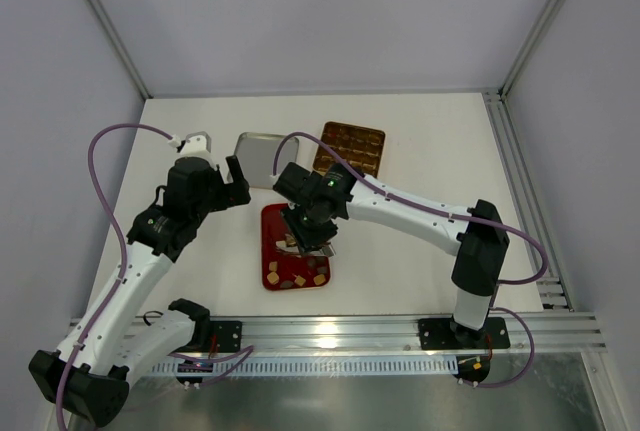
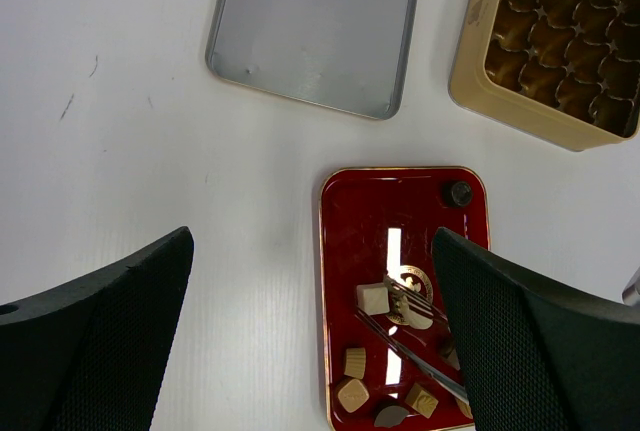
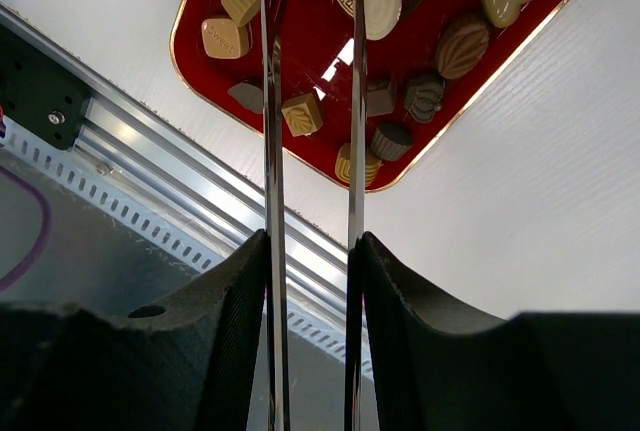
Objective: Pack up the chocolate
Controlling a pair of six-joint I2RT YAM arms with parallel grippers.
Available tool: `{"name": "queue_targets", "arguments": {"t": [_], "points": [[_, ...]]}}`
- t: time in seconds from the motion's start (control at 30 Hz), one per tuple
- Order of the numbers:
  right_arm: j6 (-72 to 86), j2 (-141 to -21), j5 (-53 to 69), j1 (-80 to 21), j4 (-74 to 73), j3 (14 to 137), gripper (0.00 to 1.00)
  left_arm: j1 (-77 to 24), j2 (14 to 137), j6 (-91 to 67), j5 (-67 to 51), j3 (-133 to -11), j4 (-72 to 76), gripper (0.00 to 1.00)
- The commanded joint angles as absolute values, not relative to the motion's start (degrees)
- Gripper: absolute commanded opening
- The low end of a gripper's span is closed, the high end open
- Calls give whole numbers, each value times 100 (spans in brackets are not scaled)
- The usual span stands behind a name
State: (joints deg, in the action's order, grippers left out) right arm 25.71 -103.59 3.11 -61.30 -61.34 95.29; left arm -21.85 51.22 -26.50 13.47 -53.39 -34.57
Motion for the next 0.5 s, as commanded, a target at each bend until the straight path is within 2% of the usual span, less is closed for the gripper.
{"name": "queue_targets", "arguments": {"t": [0.0, 0.47], "points": [[2637, -10433, 360, -6170, -6108, 9808, 43, -2171, 5106, -2646, 1389, -5493, -3375, 100], [2575, -10494, 255, -6100, -6284, 9984, 39, -2180, 5071, -2645, 1371, -5484, -3375, 100]]}}
